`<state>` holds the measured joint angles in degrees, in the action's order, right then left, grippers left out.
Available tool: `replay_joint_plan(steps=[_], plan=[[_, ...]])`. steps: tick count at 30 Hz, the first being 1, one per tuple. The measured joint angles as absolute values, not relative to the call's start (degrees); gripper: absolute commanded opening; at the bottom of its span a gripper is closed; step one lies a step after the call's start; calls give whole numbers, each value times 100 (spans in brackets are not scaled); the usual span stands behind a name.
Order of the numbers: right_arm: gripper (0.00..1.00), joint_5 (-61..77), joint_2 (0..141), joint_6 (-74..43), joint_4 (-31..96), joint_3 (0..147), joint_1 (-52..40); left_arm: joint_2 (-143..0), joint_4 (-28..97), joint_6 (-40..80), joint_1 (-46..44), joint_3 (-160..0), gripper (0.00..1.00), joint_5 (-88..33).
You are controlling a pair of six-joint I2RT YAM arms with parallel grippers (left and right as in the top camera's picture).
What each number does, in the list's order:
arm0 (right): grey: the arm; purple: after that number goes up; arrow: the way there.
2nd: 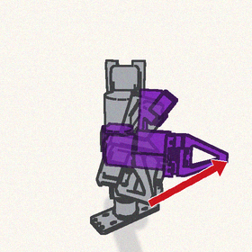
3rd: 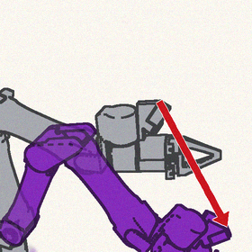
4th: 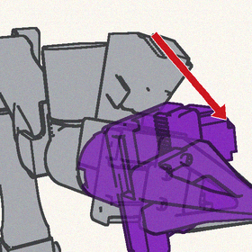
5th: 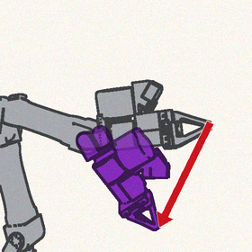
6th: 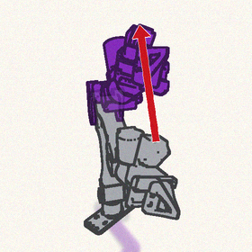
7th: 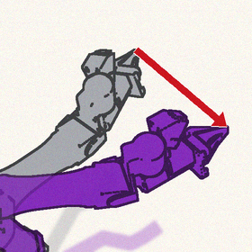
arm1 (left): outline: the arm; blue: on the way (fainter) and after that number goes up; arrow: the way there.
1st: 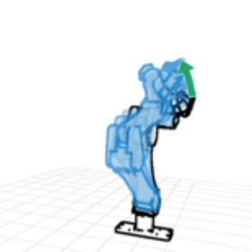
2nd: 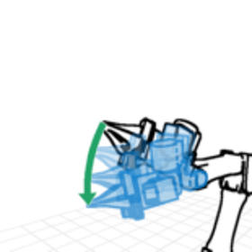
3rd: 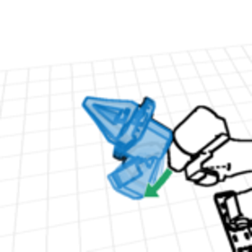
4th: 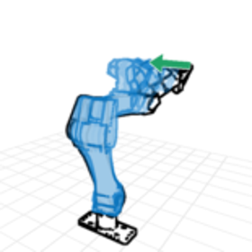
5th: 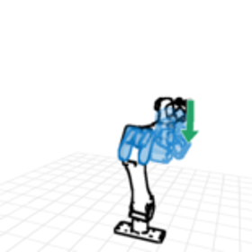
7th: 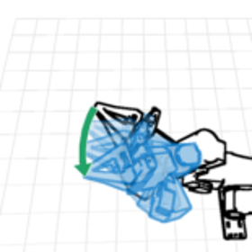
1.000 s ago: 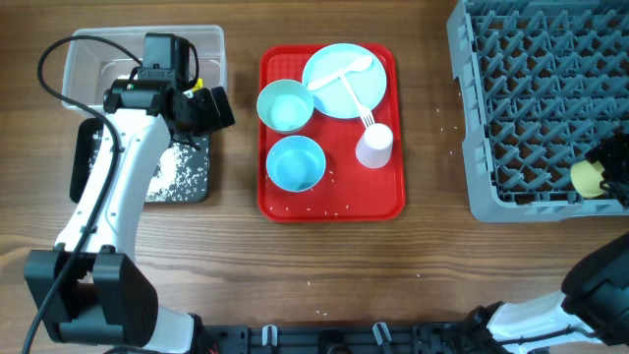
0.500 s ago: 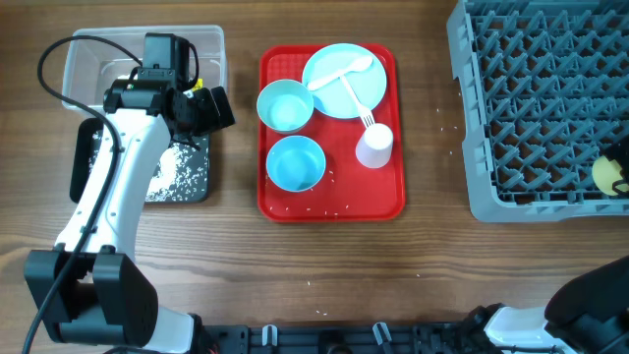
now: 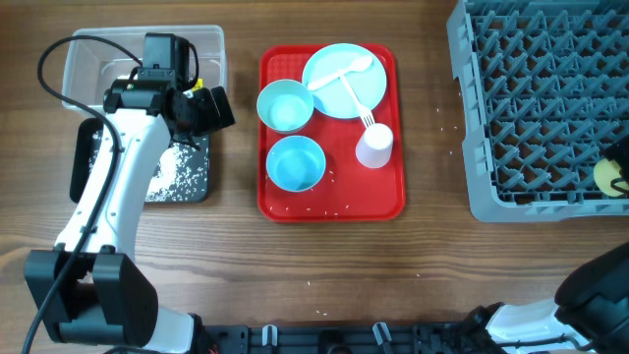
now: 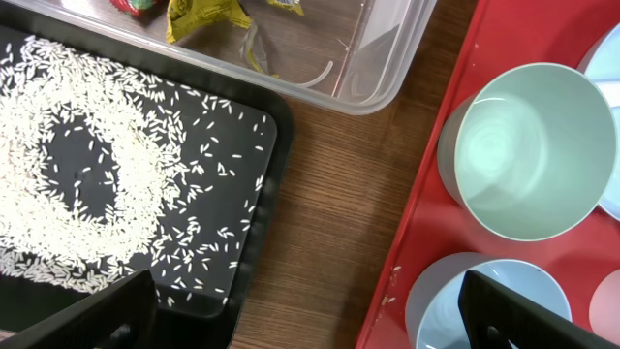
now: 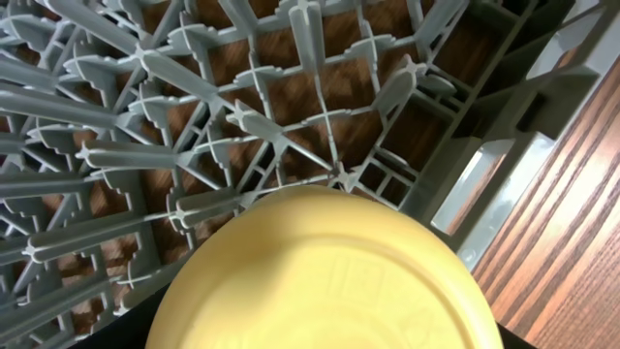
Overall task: Sort waste into correct bins and load items into the dishwasher rack
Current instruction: 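Carry the yellow cup right and place it upside down in the rack, then reach the right gripper to the white cup and grasp it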
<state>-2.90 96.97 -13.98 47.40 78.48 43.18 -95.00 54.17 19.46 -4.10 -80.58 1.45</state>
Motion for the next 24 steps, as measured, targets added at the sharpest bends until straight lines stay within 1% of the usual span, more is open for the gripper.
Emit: replay_joint_plan(steps=[1, 2, 9, 10, 11, 12, 24], plan=[[60, -290, 9697, -1398, 4720, 7848, 4303, -9500, 5417, 1944, -410, -8058, 100, 145], [62, -290, 9697, -1398, 4707, 7848, 4281, -9500, 5417, 1944, -410, -8058, 100, 145], [66, -290, 9697, -1398, 4707, 7848, 4075, -9500, 5417, 1946, -410, -8058, 100, 145], [69, -290, 9697, -1396, 4707, 7848, 4047, -9500, 5417, 1944, -410, -8058, 100, 145], [77, -290, 9697, -1396, 4707, 7848, 4027, -9500, 5417, 1944, -410, -8058, 100, 145], [81, -287, 9697, -1378, 4709, 7848, 4014, -9500, 5417, 1944, -410, -8058, 100, 145], [84, -305, 9697, -1332, 4733, 7848, 4014, -9500, 5417, 1944, -410, -8058, 100, 145]])
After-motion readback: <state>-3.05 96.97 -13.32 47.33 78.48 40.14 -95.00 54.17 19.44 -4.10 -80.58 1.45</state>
